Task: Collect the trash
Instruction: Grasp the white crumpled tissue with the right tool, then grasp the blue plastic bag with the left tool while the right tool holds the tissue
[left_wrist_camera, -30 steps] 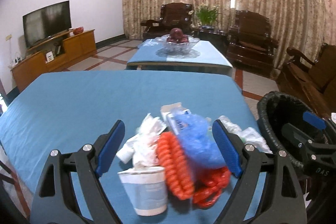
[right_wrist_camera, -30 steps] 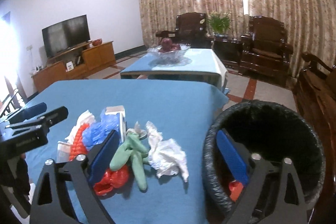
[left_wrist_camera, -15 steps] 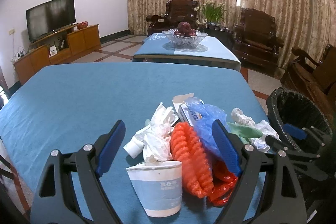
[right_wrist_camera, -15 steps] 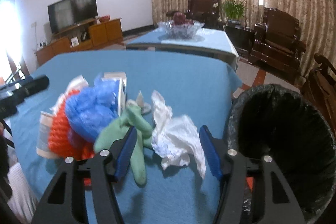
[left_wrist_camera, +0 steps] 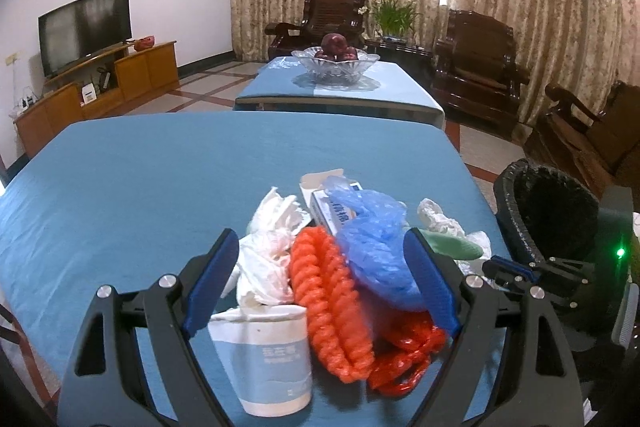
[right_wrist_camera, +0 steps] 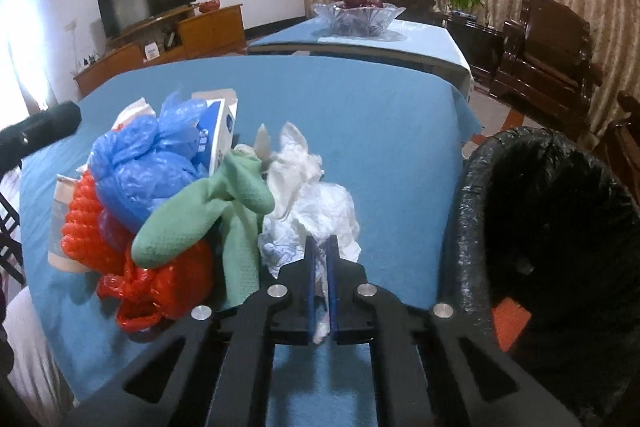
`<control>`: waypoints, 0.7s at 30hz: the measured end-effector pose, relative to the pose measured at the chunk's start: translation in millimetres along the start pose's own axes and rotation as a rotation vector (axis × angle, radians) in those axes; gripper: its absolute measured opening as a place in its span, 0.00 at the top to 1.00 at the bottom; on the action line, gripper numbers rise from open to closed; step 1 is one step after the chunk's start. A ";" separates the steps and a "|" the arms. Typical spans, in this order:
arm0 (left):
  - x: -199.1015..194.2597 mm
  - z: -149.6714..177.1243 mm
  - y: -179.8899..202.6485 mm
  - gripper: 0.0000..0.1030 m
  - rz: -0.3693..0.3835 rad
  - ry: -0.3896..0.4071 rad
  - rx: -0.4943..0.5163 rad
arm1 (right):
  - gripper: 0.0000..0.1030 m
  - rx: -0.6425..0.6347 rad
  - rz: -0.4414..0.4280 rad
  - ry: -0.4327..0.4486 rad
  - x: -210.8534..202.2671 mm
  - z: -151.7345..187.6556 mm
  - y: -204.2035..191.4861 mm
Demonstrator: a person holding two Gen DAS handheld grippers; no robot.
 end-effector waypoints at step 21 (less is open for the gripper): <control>34.4 15.7 49.8 0.81 0.095 -0.110 0.038 | 0.98 0.073 0.004 0.134 -50.1 -20.4 29.6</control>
Point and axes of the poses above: each gripper's, at about its wrist camera, not at the fingertips, and x roughly the way its jaws point, y to its right, z to its underside, the point moved 7 cm from there along x, roughly the way its jaws point, and after that the axes turned 8 degrees about -y, right-handed, at the moved point
